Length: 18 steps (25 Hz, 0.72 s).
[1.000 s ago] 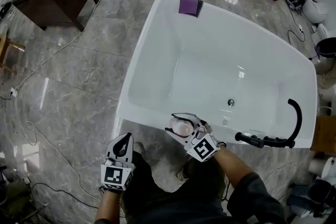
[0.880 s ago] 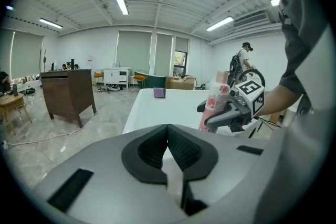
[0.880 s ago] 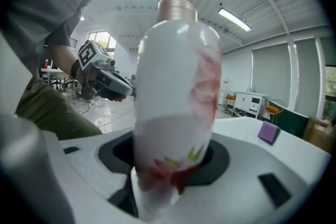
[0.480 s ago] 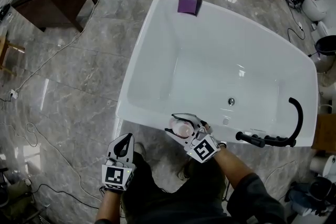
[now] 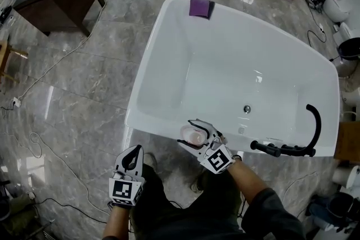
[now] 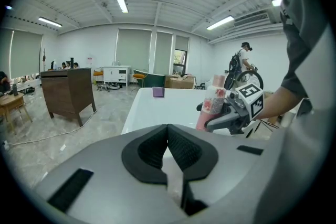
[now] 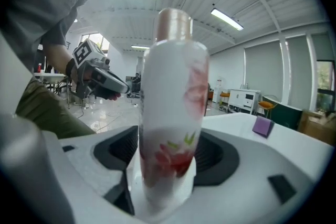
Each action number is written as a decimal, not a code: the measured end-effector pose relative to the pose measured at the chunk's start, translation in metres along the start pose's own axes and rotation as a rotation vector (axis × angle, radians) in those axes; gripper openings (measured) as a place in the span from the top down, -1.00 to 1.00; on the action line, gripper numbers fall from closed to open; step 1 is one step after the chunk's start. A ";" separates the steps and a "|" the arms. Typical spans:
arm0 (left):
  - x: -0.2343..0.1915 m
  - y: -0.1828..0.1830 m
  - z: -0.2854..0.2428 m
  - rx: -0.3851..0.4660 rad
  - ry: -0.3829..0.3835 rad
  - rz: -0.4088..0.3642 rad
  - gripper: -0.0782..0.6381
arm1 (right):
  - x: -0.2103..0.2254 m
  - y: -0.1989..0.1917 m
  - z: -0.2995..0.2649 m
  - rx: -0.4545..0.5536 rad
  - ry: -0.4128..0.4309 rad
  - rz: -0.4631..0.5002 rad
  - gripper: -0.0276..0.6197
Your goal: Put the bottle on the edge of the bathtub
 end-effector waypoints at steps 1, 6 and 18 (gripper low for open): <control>0.001 0.004 0.001 -0.003 -0.002 0.001 0.78 | 0.001 0.002 0.004 0.000 -0.013 -0.015 -0.02; 0.008 0.035 0.011 -0.008 -0.027 -0.013 0.78 | 0.001 0.019 0.038 -0.031 -0.061 -0.062 -0.02; 0.029 0.132 0.030 0.023 -0.110 -0.063 0.78 | -0.008 0.113 0.131 -0.022 -0.243 -0.138 -0.01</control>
Point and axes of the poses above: the fingertips, and each gripper's own axes: z backward along the fingers, x to its right, y out of its top, the point moved 10 cm from there along z, backward along the fingers, and after that the axes turned 4 degrees about -z, right-handed, at the moved point
